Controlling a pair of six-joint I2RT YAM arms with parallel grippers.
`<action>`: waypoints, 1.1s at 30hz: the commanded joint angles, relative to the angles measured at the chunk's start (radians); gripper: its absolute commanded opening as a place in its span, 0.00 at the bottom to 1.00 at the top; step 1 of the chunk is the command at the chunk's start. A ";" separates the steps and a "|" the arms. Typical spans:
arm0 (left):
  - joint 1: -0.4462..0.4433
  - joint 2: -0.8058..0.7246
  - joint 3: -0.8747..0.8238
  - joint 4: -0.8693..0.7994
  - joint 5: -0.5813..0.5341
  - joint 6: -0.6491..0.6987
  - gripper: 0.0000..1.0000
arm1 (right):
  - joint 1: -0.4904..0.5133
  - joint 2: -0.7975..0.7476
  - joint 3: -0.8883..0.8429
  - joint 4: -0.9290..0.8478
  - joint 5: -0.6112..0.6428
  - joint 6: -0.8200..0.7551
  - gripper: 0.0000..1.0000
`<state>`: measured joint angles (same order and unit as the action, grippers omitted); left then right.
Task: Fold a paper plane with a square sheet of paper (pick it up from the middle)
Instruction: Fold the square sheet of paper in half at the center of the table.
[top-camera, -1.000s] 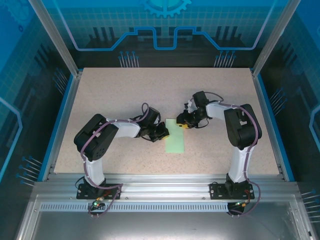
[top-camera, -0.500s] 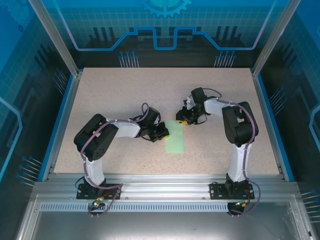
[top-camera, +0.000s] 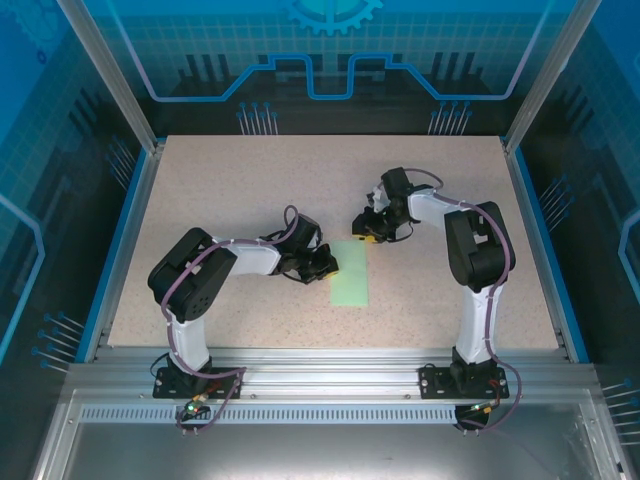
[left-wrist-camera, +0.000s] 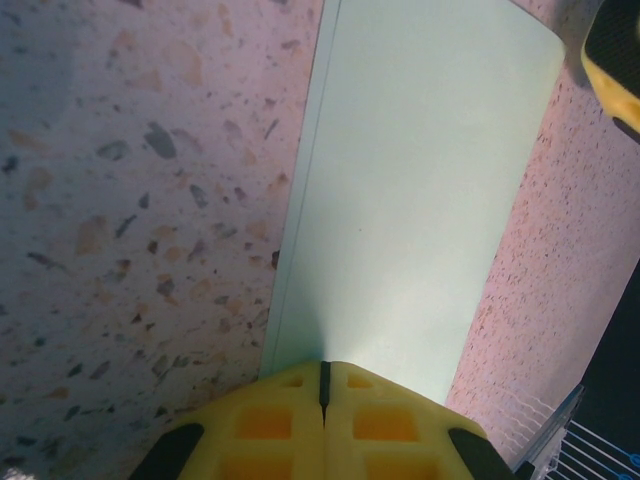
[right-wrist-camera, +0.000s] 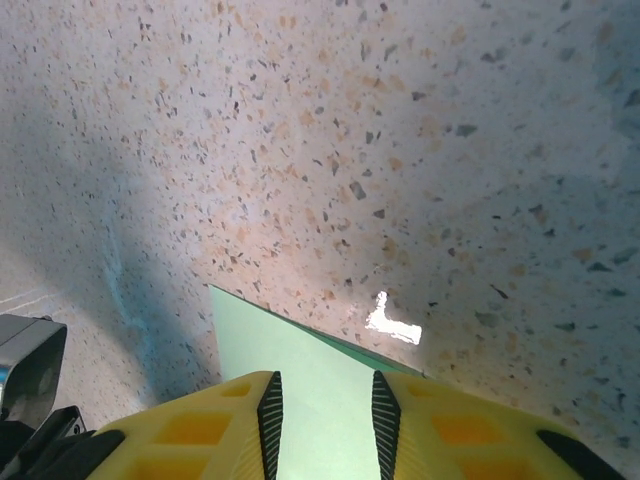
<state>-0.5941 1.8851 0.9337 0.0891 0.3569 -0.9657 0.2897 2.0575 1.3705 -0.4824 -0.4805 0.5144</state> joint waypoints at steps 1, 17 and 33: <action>-0.011 0.042 -0.013 -0.118 -0.013 0.016 0.00 | 0.003 0.027 0.018 -0.030 -0.008 -0.011 0.32; -0.010 -0.047 -0.007 -0.108 -0.001 0.027 0.02 | -0.003 -0.070 0.011 -0.055 -0.007 -0.018 0.38; -0.003 -0.367 -0.115 -0.241 -0.188 0.037 0.37 | 0.076 -0.348 -0.316 0.031 0.023 0.030 0.33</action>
<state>-0.5987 1.5570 0.8623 -0.0666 0.2344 -0.9360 0.3321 1.7370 1.0943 -0.4698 -0.4675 0.5274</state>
